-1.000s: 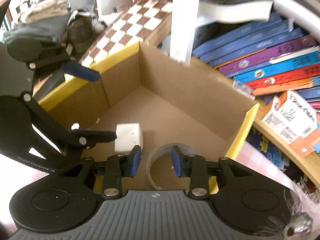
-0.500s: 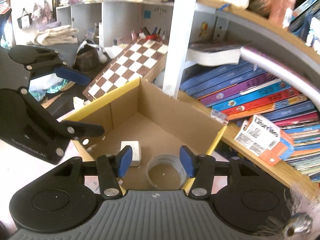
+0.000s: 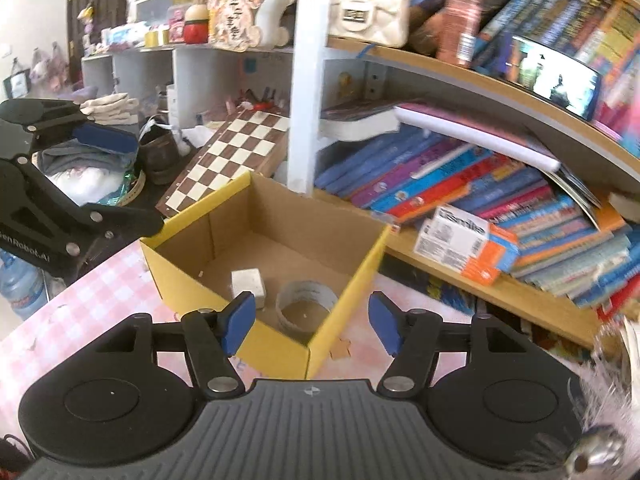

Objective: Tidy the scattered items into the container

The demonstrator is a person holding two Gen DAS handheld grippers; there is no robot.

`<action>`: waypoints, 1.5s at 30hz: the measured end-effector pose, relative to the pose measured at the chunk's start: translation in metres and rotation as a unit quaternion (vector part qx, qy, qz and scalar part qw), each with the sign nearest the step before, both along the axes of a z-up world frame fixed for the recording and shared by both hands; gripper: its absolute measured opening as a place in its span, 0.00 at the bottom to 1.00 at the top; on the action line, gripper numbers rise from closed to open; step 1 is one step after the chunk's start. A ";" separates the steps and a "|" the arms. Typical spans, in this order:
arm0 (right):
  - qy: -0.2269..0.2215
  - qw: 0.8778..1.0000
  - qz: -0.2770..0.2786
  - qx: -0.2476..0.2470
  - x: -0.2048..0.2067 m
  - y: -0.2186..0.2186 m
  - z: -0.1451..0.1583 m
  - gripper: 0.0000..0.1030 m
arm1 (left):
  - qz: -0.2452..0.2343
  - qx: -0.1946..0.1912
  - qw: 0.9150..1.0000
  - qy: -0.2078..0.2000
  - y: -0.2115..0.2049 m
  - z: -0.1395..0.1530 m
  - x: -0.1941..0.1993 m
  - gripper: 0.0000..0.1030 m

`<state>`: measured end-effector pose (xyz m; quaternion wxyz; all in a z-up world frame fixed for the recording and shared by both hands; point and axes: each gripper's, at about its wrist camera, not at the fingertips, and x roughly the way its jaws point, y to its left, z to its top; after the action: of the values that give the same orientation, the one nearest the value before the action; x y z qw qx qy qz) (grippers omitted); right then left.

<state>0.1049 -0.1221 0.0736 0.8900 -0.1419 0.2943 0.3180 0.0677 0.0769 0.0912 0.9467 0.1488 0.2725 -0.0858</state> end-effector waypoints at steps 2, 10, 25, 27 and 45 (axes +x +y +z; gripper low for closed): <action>0.001 1.000 -0.011 0.003 -0.008 -0.008 -0.001 0.61 | -0.003 -0.001 1.000 0.000 -0.004 0.001 -0.004 0.91; 0.017 0.998 -0.052 0.019 -0.033 -0.037 -0.011 0.61 | -0.024 -0.005 1.000 0.014 -0.027 -0.006 -0.018 0.91; 0.043 0.992 -0.119 0.024 -0.049 -0.073 -0.035 0.62 | -0.062 -0.025 0.996 0.057 -0.069 -0.029 -0.031 0.91; 0.044 0.991 -0.127 0.025 -0.051 -0.077 -0.037 0.62 | -0.065 -0.027 0.996 0.062 -0.074 -0.032 -0.032 0.91; 0.054 0.981 -0.186 0.024 -0.065 -0.119 -0.064 0.67 | -0.081 -0.048 0.991 0.093 -0.120 -0.061 -0.037 0.91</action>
<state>0.0400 -0.2413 0.0097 0.9195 -0.0460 0.3557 0.1606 0.0305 -0.0436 0.0301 0.9133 0.1157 0.3420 -0.1884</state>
